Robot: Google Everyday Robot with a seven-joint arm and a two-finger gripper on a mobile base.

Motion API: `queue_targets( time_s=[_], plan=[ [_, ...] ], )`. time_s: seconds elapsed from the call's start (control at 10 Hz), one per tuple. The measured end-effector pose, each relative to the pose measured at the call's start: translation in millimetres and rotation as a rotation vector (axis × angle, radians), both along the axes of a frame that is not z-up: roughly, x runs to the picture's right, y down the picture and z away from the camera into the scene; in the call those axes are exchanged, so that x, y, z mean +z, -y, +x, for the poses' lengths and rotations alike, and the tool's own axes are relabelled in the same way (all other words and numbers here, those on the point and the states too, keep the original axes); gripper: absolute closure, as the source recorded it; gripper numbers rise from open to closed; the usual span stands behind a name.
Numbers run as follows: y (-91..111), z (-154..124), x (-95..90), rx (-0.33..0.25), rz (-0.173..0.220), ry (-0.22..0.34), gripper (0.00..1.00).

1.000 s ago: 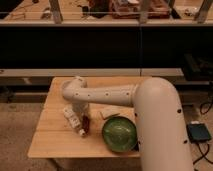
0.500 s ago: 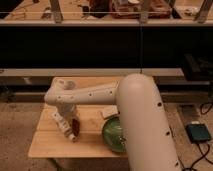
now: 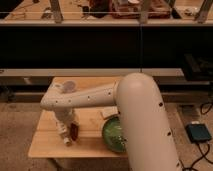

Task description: Drag the pepper across the table

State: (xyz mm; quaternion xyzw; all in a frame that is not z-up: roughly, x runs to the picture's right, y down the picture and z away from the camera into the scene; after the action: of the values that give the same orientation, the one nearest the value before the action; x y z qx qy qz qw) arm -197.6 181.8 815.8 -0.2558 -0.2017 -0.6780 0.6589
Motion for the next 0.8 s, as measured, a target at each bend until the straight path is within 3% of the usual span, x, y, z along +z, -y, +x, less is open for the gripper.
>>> queue_targets(
  time_s=[0.3,0.5,0.8],
  plan=[
    [21.9,17.3,5.3,0.039,-0.005,-0.023,0.84],
    [24.0,29.0,4.7,0.044,-0.008,-0.034,0.84],
    [18.2,3.7,-1.4,0.047,-0.009,-0.036,0.84]
  ],
)
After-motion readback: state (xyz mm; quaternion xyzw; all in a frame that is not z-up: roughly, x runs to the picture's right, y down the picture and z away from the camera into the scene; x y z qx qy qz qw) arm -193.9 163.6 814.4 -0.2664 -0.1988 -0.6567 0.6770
